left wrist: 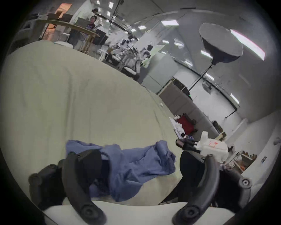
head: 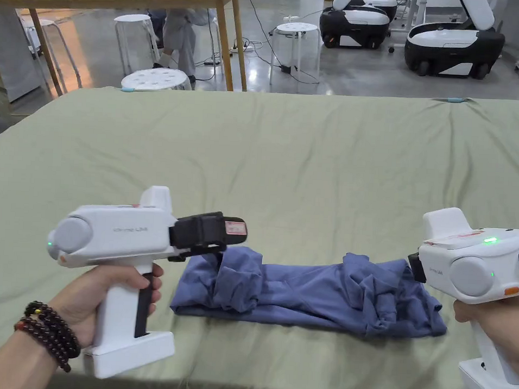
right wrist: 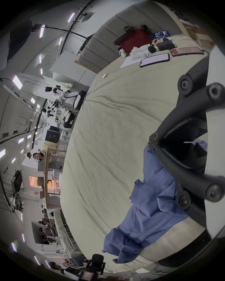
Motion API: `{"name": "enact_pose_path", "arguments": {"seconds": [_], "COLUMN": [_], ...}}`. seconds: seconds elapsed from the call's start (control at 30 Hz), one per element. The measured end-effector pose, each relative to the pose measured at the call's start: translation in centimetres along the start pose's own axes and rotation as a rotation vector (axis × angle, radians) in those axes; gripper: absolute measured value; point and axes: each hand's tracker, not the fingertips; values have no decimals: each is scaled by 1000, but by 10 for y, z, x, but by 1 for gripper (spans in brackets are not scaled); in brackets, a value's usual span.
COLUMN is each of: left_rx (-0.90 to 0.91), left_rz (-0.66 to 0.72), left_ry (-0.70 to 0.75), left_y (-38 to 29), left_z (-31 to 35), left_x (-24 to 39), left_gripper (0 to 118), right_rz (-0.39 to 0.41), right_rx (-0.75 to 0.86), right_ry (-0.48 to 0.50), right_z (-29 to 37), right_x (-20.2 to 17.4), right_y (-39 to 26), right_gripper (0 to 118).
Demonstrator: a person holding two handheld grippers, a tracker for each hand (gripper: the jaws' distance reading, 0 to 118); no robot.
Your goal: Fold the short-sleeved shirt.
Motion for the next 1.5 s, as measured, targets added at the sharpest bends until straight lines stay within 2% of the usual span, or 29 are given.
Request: {"name": "enact_pose_path", "arguments": {"seconds": [0.03, 0.1, 0.13, 0.17, 0.27, 0.37, 0.43, 0.73, 0.93, 1.23, 1.33, 1.5], "left_rx": [17, 46, 52, 62, -9, -75, -128, -234, -286, -191, -126, -45], "left_rz": [7, -6, -7, 9, 85, 51, 62, 3, -4, -2, 2, 57], "left_ry": [8, 77, 132, 175, 110, 159, 141, 2, 34, -30, -26, 77], "left_y": [3, 8, 8, 7, -7, -21, -30, -54, -66, -43, -22, -12], "left_z": [8, 15, 15, 16, 11, -11, -29, -113, -154, -101, -76, -28], "left_x": [-7, -33, -40, -49, -51, -63, -65, 2, 20, 26, -4, -30], "left_gripper": [69, 3, 0, 0, 0, 0, 0, 0, 0, 0, 0, 0], "right_rz": [0, -3, -4, -7, -9, -10, -9, -14, -22, -27, -27, -34], "right_rx": [2, 5, 5, 6, 7, 7, 4, -5, -18, -19, -10, 3], "right_ry": [3, 7, 9, 10, 14, 15, 12, 10, -5, -22, -15, -9], "right_z": [0, -1, -1, -1, -1, -1, -2, -3, 0, -6, -6, -12], "right_x": [0, 0, 0, 0, 1, 1, 2, 7, 18, 21, 14, 2], "right_y": [0, -1, -1, -1, -1, -2, -2, -6, -13, -8, -2, 4], "right_gripper": [0, 0, 0, 0, 0, 0, 0, 0, 0, 0, 0, 0]}}
